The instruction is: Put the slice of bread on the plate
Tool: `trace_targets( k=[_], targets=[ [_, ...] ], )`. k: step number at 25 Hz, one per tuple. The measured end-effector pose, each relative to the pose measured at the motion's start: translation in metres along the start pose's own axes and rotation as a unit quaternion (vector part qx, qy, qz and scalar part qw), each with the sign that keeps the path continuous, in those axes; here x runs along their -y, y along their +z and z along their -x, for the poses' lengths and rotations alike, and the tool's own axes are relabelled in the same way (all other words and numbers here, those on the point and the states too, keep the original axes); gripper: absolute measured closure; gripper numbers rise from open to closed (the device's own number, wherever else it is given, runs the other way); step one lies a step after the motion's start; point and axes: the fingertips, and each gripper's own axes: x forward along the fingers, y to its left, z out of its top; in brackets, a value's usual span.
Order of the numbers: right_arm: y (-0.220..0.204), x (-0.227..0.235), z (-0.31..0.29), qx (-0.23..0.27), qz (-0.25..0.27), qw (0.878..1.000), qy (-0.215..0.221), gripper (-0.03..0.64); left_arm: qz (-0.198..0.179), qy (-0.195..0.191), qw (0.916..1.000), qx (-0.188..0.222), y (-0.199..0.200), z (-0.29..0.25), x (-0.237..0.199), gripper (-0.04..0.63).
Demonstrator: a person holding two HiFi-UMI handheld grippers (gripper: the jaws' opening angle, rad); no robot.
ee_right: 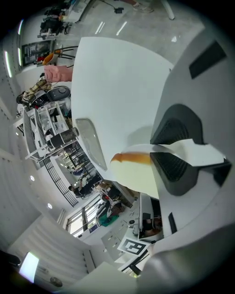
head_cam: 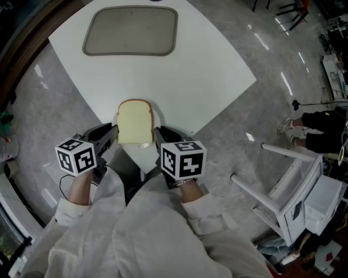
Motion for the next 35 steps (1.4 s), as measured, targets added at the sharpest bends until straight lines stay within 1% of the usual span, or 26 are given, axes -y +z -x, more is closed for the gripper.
trace_targets(
  k=[4,7,10,12,16,22,29,35],
  targets=[
    [0.005,-0.005,-0.002,0.001,0.004,1.0,-0.003,0.554,0.001,-0.003,1.0,0.005,0.004,0.004,-0.003,0.518],
    [0.011,-0.009,-0.011,0.001,0.004,1.0,-0.01,0.555,0.002,-0.008,1.0,0.005,0.009,0.003,-0.014,0.518],
    [0.019,-0.012,-0.021,0.003,-0.003,1.0,-0.021,0.555,0.005,-0.015,0.9999,-0.002,0.017,0.0,-0.026,0.518],
    [0.024,-0.013,-0.027,0.006,-0.015,1.0,-0.026,0.555,0.001,-0.022,0.9997,-0.011,0.026,-0.003,-0.033,0.518],
    [0.045,-0.021,-0.045,0.014,-0.036,0.999,-0.037,0.555,-0.008,-0.035,0.9992,-0.017,0.056,-0.005,-0.052,0.518],
    [0.094,-0.018,-0.066,0.051,-0.081,0.994,-0.057,0.558,-0.037,-0.056,0.9969,-0.042,0.103,-0.026,-0.074,0.518],
    [0.145,-0.015,-0.096,0.063,-0.089,0.991,-0.076,0.56,-0.03,-0.069,0.9965,-0.035,0.154,-0.049,-0.104,0.518],
    [0.181,-0.017,-0.121,0.066,-0.099,0.99,-0.079,0.56,-0.041,-0.083,0.9953,-0.03,0.197,-0.059,-0.126,0.518]
  ],
)
